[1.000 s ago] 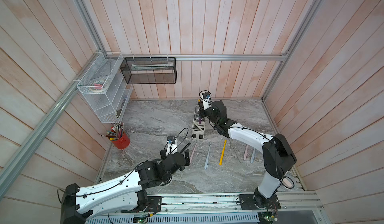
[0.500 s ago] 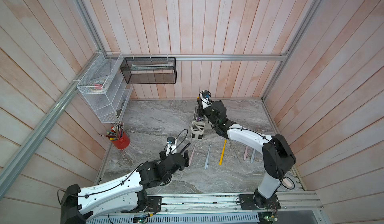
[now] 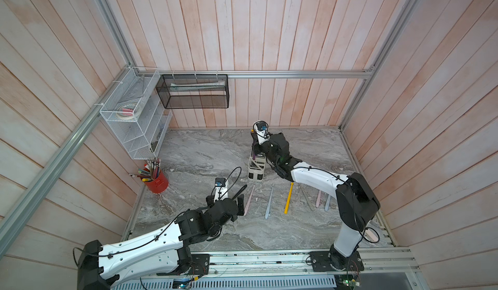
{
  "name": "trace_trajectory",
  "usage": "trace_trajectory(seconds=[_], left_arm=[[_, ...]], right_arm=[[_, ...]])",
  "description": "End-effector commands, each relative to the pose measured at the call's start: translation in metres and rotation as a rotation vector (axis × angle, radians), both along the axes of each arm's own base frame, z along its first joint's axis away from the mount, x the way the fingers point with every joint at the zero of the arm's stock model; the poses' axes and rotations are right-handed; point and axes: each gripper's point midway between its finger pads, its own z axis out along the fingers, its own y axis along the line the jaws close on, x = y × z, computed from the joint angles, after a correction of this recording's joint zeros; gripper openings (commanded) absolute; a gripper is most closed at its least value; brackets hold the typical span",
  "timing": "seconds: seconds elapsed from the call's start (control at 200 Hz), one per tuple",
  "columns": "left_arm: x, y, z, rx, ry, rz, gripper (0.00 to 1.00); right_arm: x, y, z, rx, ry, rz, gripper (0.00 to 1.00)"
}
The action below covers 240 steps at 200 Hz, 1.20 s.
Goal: Place the toothbrush into the toothbrush holder
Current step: Place the toothbrush in the toothbrush holder.
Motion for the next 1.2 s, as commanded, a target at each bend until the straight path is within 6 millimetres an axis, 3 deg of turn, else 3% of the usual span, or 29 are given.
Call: trace_trajectory(seconds=[0.0,0.795,0.88,1.085,1.195], left_arm=[[-0.002,0.002,-0.005,0.006,0.009,-0.007,1.00],[-0.002,0.002,-0.009,0.005,0.016,-0.007,1.00],[-0.002,0.002,-0.010,0.007,0.018,-0.008,1.00],[-0.002,0.001,-0.013,0.011,0.023,-0.009,1.00],[-0.002,0.002,-0.014,0.012,0.024,-0.007,1.00]], right_arm=[[-0.003,0.003,-0.002,0.019,-0.016,0.002,0.00],[-0.025,-0.001,-0.046,0.027,0.024,0.060,0.04],[-0.028,0.000,-0.053,0.025,0.033,0.069,0.10],[-0.032,0.000,-0.056,0.041,0.042,0.081,0.12],[-0.033,-0.002,-0.059,0.042,0.045,0.081,0.24]])
